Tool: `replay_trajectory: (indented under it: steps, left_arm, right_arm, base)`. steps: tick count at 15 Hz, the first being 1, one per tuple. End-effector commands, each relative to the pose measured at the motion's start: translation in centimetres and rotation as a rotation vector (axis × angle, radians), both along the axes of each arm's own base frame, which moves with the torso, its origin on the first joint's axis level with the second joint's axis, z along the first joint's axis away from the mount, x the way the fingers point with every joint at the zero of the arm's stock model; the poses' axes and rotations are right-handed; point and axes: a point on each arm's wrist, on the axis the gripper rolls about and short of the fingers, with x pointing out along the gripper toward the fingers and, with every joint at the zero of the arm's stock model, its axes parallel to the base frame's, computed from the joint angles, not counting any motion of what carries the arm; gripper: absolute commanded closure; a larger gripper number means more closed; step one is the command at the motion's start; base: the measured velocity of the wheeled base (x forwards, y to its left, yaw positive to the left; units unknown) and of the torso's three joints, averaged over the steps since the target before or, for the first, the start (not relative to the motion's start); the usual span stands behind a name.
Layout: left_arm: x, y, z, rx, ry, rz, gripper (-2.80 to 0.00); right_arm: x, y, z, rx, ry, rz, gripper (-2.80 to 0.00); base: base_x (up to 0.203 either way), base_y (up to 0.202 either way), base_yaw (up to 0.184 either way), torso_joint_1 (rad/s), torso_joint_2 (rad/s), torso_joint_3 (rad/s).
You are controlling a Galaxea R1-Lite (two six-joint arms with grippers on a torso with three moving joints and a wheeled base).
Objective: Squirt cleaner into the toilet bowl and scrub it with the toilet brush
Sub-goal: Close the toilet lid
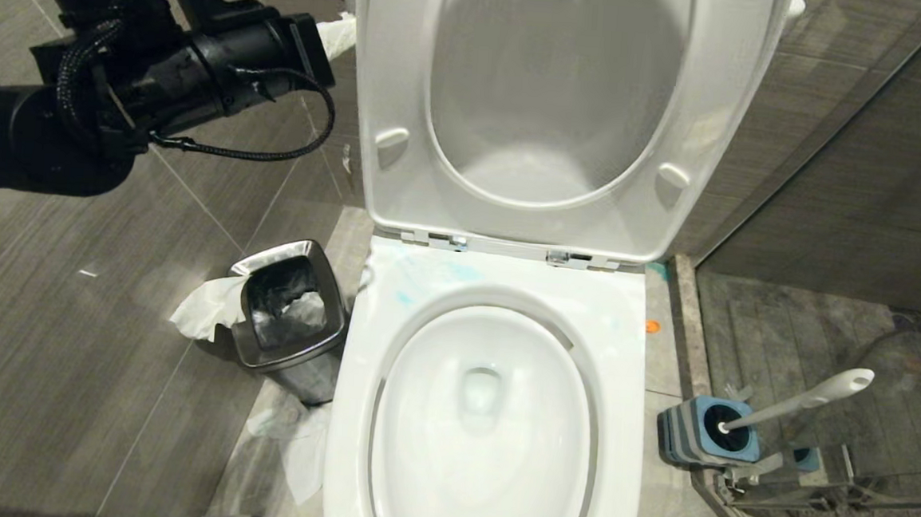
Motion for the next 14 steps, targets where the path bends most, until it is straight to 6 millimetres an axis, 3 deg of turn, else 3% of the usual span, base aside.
replay_trajectory:
  steps: [1,9,14]
  left_arm:
    - [0.2,-0.1,-0.4,0.008,0.006,-0.019,0.00]
    - [0.8,0.0,-0.4,0.004,-0.001,-0.005,0.00]
    - [0.7,0.7,3.2,-0.120,-0.068,0.089,0.00]
  right_arm:
    - [0.0,0.0,0.0,0.000,0.001,0.001,0.00]
    - [0.0,0.0,0.0,0.000,0.001,0.001,0.00]
    - [0.0,0.0,0.0,0.000,0.001,0.001,0.00]
  base:
    - [0.000,0.000,0.000,0.000,0.00,0.000]
    - [0.000,0.000,0.000,0.000,0.00,0.000]
    - [0.000,0.000,0.000,0.000,0.00,0.000]
